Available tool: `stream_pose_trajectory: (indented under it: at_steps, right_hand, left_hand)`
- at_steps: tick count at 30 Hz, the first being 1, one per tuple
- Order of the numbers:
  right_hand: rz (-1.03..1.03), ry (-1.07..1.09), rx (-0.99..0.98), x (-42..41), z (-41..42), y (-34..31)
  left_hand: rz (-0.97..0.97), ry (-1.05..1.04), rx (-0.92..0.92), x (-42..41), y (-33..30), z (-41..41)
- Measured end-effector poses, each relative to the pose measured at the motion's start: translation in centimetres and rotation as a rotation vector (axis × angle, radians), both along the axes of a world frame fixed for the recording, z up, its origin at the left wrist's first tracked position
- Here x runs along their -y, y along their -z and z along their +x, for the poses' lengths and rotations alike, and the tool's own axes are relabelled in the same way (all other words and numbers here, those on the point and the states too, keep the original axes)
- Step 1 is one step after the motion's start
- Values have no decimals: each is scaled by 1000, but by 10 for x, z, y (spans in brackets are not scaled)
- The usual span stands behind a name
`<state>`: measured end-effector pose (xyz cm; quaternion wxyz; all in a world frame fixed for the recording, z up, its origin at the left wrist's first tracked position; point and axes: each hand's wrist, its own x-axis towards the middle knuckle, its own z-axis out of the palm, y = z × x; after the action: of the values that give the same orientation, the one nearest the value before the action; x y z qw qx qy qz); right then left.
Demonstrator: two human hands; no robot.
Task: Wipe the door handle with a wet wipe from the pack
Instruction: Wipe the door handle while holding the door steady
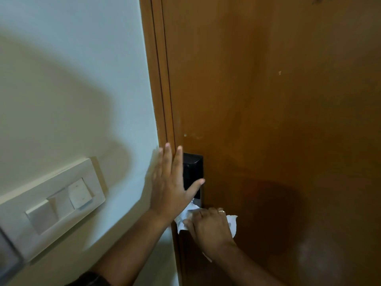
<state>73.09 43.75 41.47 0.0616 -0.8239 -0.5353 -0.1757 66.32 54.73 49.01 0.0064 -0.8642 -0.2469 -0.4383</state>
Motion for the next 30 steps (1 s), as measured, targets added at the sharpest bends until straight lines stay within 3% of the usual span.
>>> stream_pose_trajectory:
  at_steps: [4, 10, 12, 15, 18, 22, 27, 30]
  right_hand:
    - [73, 33, -92, -23, -14, -19]
    - [-45, 157, -129, -37, -13, -15]
    - [-49, 99, -154, -23, -6, -18]
    - [-129, -74, 71, 0, 21, -8]
    - [-173, -195, 37, 10, 40, -2]
    - [-229, -29, 75, -13, 19, 6]
    - [-255, 250, -138, -50, -4, 3]
    - [-76, 144, -170, -34, 4, 5]
  left_hand:
    - [179, 2, -88, -14, -39, 31]
    - [319, 37, -104, -21, -54, 78]
    - [326, 28, -75, -24, -49, 81]
    - [343, 42, -52, -29, -48, 84]
    - [342, 42, -32, -28, -49, 85]
    - [352, 36, -25, -27, -49, 85]
    - [361, 33, -22, -25, -50, 85]
    - [360, 33, -30, -25, -49, 85]
